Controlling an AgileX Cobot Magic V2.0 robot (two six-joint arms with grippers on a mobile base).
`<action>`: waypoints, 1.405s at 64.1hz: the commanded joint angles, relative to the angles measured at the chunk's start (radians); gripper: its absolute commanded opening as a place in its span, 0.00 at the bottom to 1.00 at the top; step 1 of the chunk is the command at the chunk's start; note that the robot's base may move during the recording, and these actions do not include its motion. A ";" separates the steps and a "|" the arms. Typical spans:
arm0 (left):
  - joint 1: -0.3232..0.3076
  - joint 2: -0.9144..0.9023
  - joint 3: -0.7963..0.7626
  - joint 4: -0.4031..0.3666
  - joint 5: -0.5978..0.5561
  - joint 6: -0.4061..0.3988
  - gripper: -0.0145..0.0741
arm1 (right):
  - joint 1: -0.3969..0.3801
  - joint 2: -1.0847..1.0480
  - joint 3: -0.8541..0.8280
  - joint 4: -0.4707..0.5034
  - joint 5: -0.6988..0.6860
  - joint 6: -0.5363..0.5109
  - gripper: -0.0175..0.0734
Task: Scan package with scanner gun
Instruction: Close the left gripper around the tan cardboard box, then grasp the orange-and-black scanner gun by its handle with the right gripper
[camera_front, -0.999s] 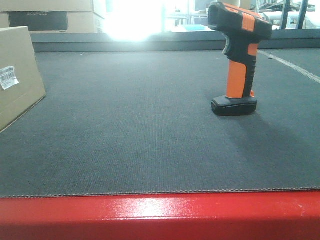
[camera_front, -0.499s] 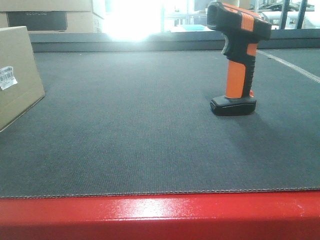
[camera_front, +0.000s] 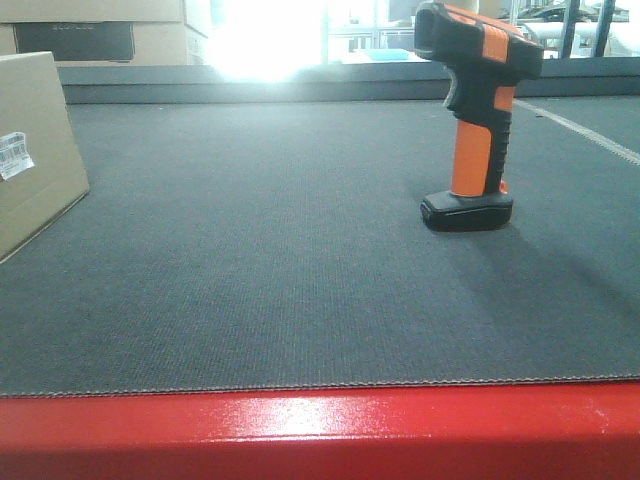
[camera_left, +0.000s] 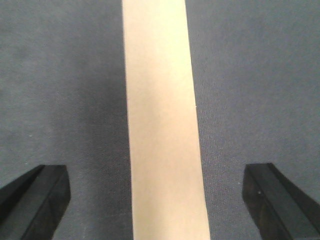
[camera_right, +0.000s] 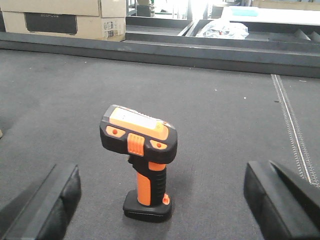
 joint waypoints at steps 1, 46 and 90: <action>-0.002 0.041 -0.012 -0.011 0.002 0.009 0.84 | 0.002 0.005 -0.006 0.005 -0.012 -0.003 0.82; -0.002 0.220 -0.012 -0.011 -0.022 0.009 0.56 | 0.002 0.005 -0.006 0.010 0.014 -0.003 0.82; -0.002 0.218 -0.012 -0.030 0.011 0.009 0.04 | 0.211 0.228 0.194 0.040 -0.373 -0.003 0.74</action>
